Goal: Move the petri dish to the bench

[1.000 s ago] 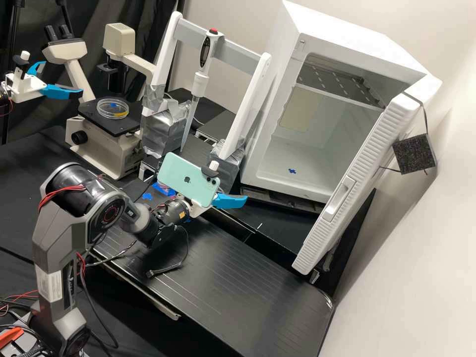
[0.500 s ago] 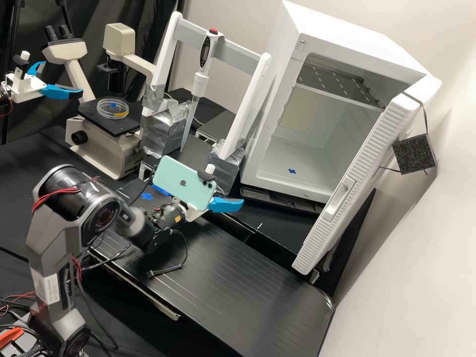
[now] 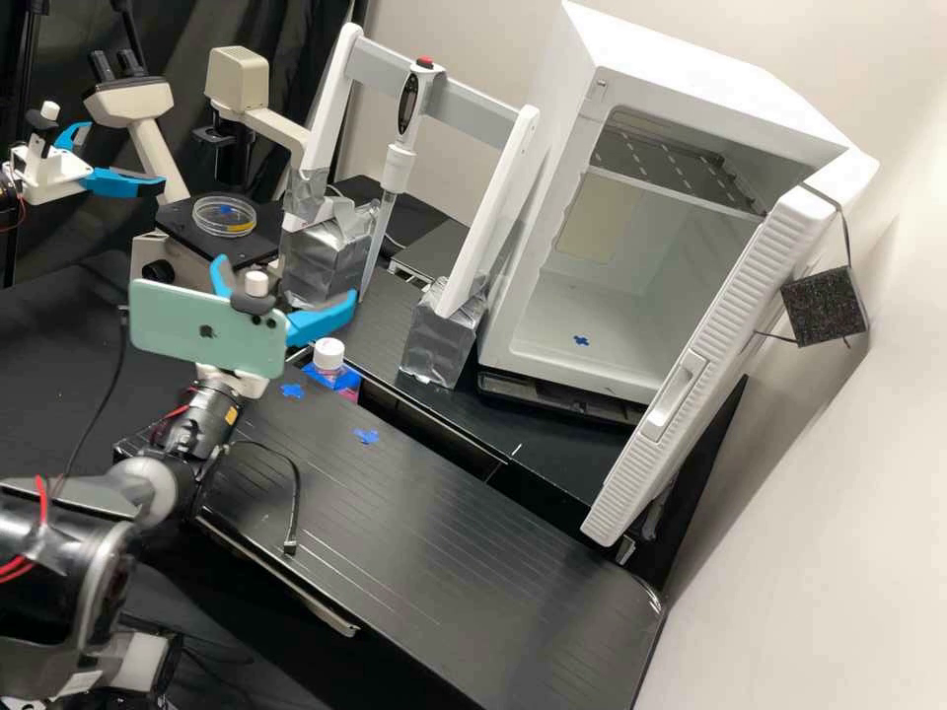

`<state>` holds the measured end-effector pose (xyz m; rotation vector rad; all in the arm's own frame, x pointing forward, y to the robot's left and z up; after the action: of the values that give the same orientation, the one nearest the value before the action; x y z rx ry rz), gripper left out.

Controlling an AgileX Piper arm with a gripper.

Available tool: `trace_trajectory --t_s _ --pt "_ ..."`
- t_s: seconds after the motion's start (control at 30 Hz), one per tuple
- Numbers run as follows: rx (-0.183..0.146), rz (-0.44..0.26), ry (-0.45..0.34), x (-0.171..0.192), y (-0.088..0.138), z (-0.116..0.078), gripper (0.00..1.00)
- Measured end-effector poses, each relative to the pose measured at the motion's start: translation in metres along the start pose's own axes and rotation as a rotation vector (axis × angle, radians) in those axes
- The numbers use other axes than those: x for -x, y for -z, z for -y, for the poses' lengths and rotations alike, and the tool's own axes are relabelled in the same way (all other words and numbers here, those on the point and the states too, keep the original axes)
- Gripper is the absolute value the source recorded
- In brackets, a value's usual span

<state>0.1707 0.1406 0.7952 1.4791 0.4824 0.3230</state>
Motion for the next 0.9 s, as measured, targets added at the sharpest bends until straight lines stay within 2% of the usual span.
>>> trace_trajectory --t_s 0.03,0.2,0.3,0.43,0.57,0.63,0.77,0.9 --pt "0.017 -0.016 0.015 -0.002 0.007 0.003 1.00" --pt "0.050 -0.107 0.069 -0.018 0.051 0.011 1.00" --pt "0.057 -0.136 0.091 -0.027 0.069 0.015 1.00" --pt "0.091 -0.189 0.147 -0.042 0.095 0.024 1.00" --pt "0.141 -0.200 0.207 -0.058 0.109 0.035 1.00" --pt "0.148 -0.190 0.225 -0.066 0.113 0.039 1.00" --pt "0.136 -0.168 0.255 -0.076 0.117 0.044 1.00" --pt "0.139 -0.163 0.289 -0.081 0.118 0.050 1.00"
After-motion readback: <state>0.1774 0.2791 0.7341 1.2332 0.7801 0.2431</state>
